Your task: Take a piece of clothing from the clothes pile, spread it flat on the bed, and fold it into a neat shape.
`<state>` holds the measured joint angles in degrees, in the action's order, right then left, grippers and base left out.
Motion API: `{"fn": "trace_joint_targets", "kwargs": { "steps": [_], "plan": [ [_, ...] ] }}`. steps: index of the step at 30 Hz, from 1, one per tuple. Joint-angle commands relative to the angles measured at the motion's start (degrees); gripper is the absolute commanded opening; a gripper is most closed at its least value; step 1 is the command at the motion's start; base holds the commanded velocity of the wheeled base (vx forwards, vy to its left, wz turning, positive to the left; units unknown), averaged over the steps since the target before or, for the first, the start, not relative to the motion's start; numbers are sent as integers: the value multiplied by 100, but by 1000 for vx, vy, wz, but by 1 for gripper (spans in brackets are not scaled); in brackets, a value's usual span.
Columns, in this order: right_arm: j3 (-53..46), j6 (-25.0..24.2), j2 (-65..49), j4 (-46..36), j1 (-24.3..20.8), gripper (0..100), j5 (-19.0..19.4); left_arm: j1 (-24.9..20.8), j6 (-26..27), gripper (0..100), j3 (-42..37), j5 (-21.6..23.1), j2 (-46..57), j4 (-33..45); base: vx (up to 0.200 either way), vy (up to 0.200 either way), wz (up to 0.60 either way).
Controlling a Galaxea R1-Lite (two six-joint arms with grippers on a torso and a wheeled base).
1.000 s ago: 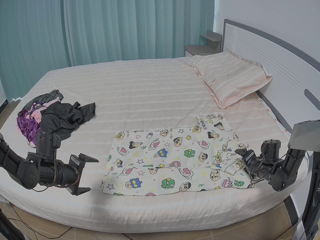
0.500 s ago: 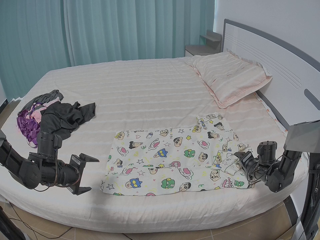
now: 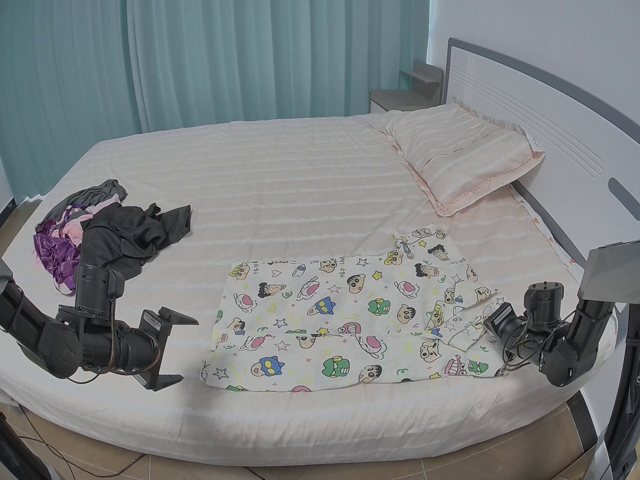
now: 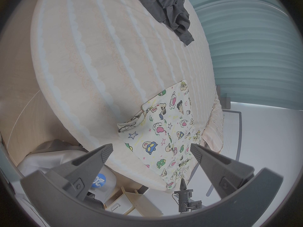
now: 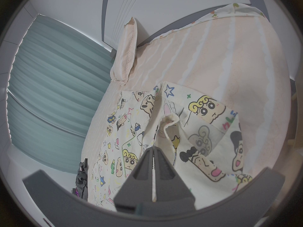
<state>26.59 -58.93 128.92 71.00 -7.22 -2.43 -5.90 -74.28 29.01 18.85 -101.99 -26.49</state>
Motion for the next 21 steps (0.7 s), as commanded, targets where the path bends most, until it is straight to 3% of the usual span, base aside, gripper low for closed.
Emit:
{"fn": "trace_joint_targets", "kwargs": {
  "steps": [1, 21],
  "plan": [
    [-180, -13, -332, 11, -43, 0, 5, 1, 1, 100, -1, 5, -14, 4, 0, 0, 0],
    [-892, -22, -1475, 19, -438, 0, -12, -8, -8, 100, -1, 5, 12, 4, 0, 0, 0]
  ]
}}
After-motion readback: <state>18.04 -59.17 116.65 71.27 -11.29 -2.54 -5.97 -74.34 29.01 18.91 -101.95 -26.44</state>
